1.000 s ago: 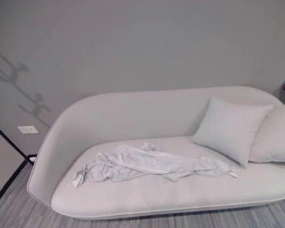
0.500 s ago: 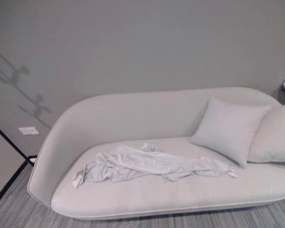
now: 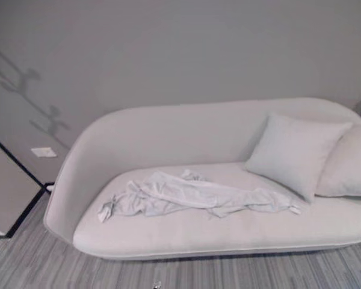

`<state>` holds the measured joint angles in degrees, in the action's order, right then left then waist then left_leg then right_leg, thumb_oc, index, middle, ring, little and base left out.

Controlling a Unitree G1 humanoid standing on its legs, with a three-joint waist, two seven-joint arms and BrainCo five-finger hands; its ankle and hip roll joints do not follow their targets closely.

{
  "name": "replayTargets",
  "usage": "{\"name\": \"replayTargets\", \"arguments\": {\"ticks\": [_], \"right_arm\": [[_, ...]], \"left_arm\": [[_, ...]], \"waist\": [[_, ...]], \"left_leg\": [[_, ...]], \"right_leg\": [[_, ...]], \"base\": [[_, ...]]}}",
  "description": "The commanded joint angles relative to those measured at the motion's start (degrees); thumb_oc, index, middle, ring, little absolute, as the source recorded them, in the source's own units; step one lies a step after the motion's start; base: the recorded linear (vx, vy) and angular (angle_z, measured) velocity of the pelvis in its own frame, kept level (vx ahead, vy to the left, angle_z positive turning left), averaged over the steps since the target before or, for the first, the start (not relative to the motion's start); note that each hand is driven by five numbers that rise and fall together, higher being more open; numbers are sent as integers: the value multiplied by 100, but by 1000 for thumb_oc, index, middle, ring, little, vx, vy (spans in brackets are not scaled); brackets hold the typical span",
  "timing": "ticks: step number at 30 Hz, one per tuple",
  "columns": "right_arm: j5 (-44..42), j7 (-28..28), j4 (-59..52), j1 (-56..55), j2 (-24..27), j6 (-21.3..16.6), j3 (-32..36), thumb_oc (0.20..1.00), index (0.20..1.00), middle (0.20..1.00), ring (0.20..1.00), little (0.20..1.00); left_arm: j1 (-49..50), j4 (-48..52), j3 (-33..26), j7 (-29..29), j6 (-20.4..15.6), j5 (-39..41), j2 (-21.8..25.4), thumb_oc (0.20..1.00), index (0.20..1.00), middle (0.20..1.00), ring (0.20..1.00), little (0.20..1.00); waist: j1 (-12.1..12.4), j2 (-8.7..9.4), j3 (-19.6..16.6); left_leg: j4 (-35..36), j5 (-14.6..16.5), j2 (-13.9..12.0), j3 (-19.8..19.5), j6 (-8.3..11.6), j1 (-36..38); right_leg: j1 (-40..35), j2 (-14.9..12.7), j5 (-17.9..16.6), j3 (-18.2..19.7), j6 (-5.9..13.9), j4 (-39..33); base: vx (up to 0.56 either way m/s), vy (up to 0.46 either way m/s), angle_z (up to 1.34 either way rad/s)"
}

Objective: Hang the clothes on the sofa on the clothes rack.

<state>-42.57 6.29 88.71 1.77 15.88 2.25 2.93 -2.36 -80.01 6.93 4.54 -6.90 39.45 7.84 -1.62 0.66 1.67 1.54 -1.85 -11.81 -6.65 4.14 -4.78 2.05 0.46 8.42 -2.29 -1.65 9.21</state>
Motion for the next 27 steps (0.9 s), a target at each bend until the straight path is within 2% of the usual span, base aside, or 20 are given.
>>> {"name": "replayTargets", "arguments": {"ticks": [1,4,6,9,10,11,12,13,15,16,17,19,21,24,25,26,27], "right_arm": [[250,-114,201,199,-45,-106,4,1000,1000,1000,1000,1000],[427,-92,191,191,32,-91,-31,1000,1000,1000,1000,1000],[628,-68,221,182,48,-85,-22,1000,1000,1000,1000,1000],[728,-34,248,153,25,-26,-30,1000,1000,1000,1000,1000],[791,12,227,146,-47,-20,-70,1000,1000,1000,1000,1000],[818,6,176,164,-61,-34,-93,1000,1000,1000,1000,1000],[1059,-150,18,299,-78,-168,-237,1000,1000,1000,1000,1000],[1060,-152,17,300,-80,-167,-236,1000,1000,1000,1000,1000],[1130,-301,-324,440,-147,-266,-367,1000,1000,1000,1000,1000],[1241,-473,-534,496,-146,-335,-405,1000,1000,1000,1000,1000],[1540,-859,-1036,553,-140,-537,-521,1000,1000,1000,1000,1000],[2023,-1401,-1899,564,-109,-688,-605,1000,1000,1000,1000,1000],[2932,-1982,-3311,465,92,-662,-731,1000,1000,1000,1000,1000],[3836,-2433,-4595,176,473,-469,-597,1000,1000,1000,1000,1000],[4193,-2490,-5100,68,656,-407,-518,1000,1000,1000,1000,1000],[4663,-2652,-5618,-9,876,-425,-434,1000,1000,1000,1000,1000],[4669,-2651,-5632,-21,877,-417,-429,1000,1000,1000,1000,1000]], "left_arm": [[-171,101,9,-22,-193,-303,-264,1000,1000,1000,1000,1000],[-186,133,152,-48,-204,-450,-304,1000,1000,1000,1000,1000],[-177,76,197,-11,-163,-598,-315,1000,1000,1000,1000,1000],[-201,32,233,7,-156,-693,-293,1000,1000,1000,1000,1000],[-261,31,303,34,-155,-800,-240,1000,1000,1000,1000,1000],[-290,54,312,27,-145,-839,-204,1000,1000,1000,1000,1000],[-379,92,412,-18,-168,-939,-164,1000,1000,1000,1000,1000],[-380,92,412,-18,-167,-939,-163,1000,1000,1000,1000,1000],[-451,193,525,-103,-204,-1017,-141,1000,1000,1000,1000,1000],[-464,264,562,-135,-204,-1026,-117,1000,1000,1000,1000,1000],[-459,409,604,-232,-253,-968,-110,1000,1000,1000,1000,1000],[-406,689,602,-392,-308,-841,-95,1000,1000,1000,1000,1000],[-280,1038,557,-550,-324,-635,-82,1000,1000,1000,1000,1000],[-119,1271,504,-596,-254,-670,-105,1000,1000,1000,1000,1000],[-57,1333,478,-572,-215,-734,-109,1000,1000,1000,1000,1000],[-34,1305,421,-557,-179,-811,-127,1000,1000,1000,1000,1000],[-32,1304,423,-557,-179,-812,-131,1000,1000,1000,1000,1000]], "waist": [[-94,99,-24],[-92,15,-21],[-109,-48,-81],[-133,-11,-110],[-121,97,-129],[-116,130,-133],[-97,203,-103],[-96,206,-111],[-98,254,-31],[-91,257,-3],[-102,255,66],[-117,216,182],[-84,136,315],[-116,138,303],[-141,141,252],[-186,109,213],[-181,106,209]], "left_leg": [[308,-342,-184,137,202,-55],[261,-511,-361,208,300,-104],[60,-354,-293,322,340,-46],[-319,-103,-123,407,337,-125],[-777,200,110,509,290,-332],[-911,314,190,561,250,-403],[-1156,542,373,608,126,-559],[-1178,554,378,611,122,-577],[-1419,732,551,654,-9,-744],[-1488,820,629,661,-93,-804],[-1582,917,707,688,-193,-841],[-1636,994,763,726,-329,-866],[-1581,1062,767,793,-455,-784],[-1376,1014,944,767,-557,-630],[-1203,986,995,770,-593,-555],[-1002,944,1040,758,-642,-451],[-988,944,1036,761,-639,-441]], "right_leg": [[-365,-657,-148,635,665,-658],[-495,-858,-98,756,767,-673],[-680,-1059,-190,767,853,-831],[-821,-1314,-340,764,949,-1036],[-850,-1614,-572,751,1058,-1152],[-779,-1706,-640,755,1100,-1139],[-628,-1911,-922,846,1159,-1088],[-620,-1917,-924,849,1164,-1091],[-430,-2056,-1206,922,1180,-936],[-322,-2106,-1298,981,1175,-833],[-184,-2194,-1546,1049,1151,-656],[62,-2230,-1829,1063,1061,-371],[206,-2242,-1895,807,965,-158],[144,-1878,-1605,726,951,-135],[158,-1659,-1395,779,940,-187],[251,-1274,-948,932,913,-287],[259,-1269,-933,936,909,-267]], "base": [[154,292,-17],[199,344,-18],[252,387,-13],[163,288,-2],[215,445,6],[225,569,-1],[100,329,0],[77,340,-6],[3,234,-4],[3,320,-11],[-7,295,-11],[-13,266,-13],[9,265,-37],[77,204,-27],[152,209,1],[126,151,13],[128,135,8]]}}
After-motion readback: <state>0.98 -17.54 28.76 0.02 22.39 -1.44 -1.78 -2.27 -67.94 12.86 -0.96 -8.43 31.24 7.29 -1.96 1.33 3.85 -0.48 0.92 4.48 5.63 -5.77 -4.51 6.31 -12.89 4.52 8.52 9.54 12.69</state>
